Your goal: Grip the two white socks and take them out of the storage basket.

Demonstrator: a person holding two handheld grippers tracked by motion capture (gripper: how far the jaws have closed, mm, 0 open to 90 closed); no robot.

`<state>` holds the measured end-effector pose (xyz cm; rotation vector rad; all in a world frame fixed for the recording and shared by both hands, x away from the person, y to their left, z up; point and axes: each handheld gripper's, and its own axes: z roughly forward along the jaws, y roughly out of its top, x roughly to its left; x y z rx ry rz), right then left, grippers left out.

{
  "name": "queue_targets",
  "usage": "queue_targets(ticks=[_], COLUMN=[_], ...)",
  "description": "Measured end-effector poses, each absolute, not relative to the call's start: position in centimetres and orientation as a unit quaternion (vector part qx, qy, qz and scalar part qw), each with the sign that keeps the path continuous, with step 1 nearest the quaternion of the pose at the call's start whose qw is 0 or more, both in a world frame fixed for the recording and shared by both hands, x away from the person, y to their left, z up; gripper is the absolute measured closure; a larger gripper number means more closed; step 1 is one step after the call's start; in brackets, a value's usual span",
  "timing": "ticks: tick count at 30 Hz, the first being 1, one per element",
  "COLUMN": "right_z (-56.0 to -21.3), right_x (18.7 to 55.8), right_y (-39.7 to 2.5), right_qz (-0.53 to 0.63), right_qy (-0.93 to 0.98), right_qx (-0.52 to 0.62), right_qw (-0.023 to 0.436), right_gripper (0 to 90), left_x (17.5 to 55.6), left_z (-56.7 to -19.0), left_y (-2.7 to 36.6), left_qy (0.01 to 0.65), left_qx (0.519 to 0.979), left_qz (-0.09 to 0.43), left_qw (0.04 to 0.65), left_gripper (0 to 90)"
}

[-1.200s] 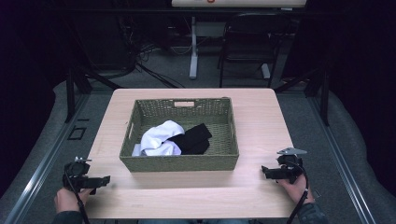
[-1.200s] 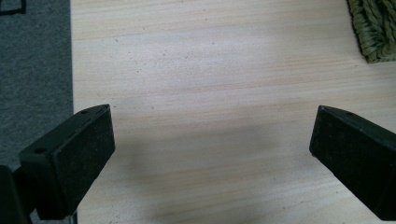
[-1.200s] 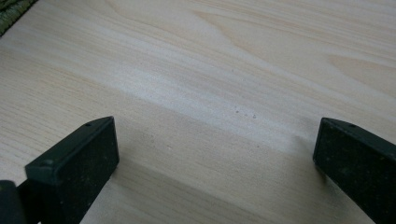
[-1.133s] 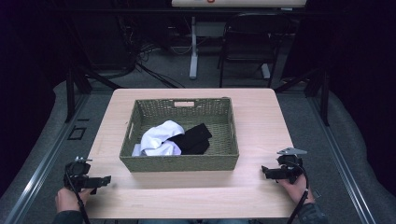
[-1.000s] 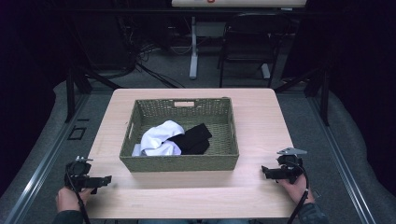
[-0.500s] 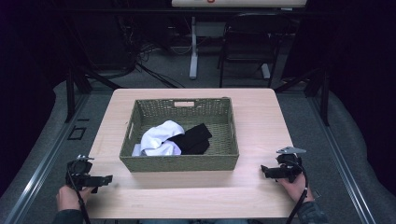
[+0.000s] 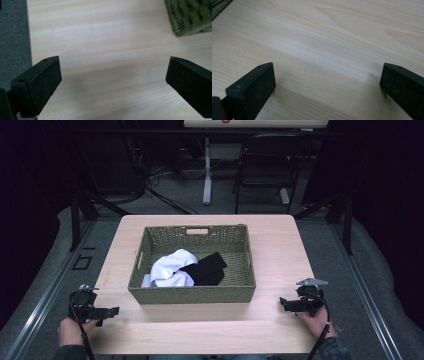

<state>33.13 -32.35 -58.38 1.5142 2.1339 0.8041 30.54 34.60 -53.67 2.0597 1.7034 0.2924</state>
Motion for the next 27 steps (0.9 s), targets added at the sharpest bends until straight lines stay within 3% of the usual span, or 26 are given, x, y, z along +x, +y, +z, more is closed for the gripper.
queue_targets(ticks=[27], right_z=[-58.4], right_x=[33.6], right_y=[-32.3], right_qz=[0.291], right_qy=[0.763], right_qx=[0.541], right_qw=[0.199], right_gripper=[0.0], left_x=[33.9], left_z=[-43.8], left_y=[33.0], left_qy=[0.568], left_qx=[0.768], left_qz=[0.128], left_qw=[0.265], left_gripper=[1.3])
